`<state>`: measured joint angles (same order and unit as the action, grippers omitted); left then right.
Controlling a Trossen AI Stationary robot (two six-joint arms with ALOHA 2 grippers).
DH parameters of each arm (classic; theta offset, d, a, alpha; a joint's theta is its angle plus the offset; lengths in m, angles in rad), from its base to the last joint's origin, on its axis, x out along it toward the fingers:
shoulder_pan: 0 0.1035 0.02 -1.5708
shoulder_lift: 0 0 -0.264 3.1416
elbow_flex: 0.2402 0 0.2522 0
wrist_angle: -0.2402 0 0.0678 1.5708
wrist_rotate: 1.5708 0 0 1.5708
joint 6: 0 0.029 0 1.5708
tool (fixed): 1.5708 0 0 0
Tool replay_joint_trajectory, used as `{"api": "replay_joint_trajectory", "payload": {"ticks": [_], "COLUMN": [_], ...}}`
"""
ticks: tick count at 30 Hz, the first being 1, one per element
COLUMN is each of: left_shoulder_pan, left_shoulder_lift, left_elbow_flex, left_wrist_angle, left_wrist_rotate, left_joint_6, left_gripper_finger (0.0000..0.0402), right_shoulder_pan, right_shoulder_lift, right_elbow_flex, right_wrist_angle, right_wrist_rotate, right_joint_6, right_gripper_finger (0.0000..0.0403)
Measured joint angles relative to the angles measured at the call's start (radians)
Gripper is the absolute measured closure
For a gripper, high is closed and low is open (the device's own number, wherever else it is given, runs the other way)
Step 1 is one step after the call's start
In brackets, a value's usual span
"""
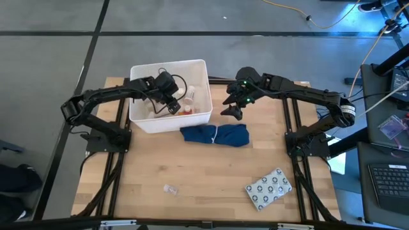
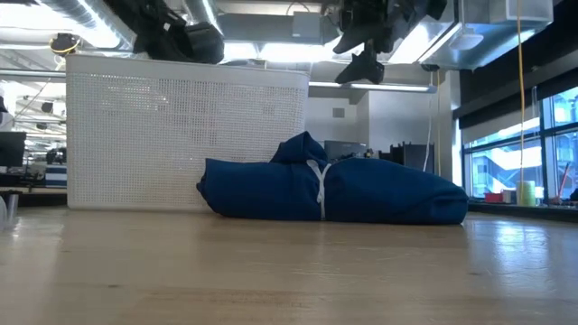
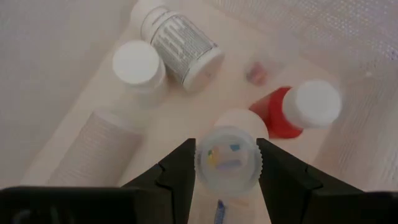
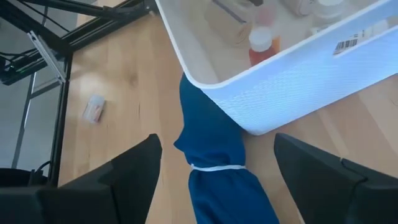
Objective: Pick & place medical supplies in basket/bin
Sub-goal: Put the right transparent pill bottle into the white container
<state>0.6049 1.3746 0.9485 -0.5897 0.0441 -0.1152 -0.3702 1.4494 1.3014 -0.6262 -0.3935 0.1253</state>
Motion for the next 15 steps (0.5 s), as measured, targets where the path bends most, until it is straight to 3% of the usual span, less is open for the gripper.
{"api": "replay_joint_trajectory", "payload": {"ticks": [15], "left_shoulder_pan": [-0.008], "left_shoulder_lift": [0.056], "left_elbow_flex": [-0.042], "left_wrist_angle": [0.129], "left_wrist_rotate": [0.042], "left_joint_6": [-0.028], "left_gripper_finger": [0.0256], "right_shoulder_pan": [0.0], "right_shoulder_lift": [0.0], "right_elbow_flex": [0.0], "right_wrist_angle": [0.0], "right_wrist_rotate": [0.0], "right_joint_6": [0.006], "right_gripper_finger": [0.0093]}}
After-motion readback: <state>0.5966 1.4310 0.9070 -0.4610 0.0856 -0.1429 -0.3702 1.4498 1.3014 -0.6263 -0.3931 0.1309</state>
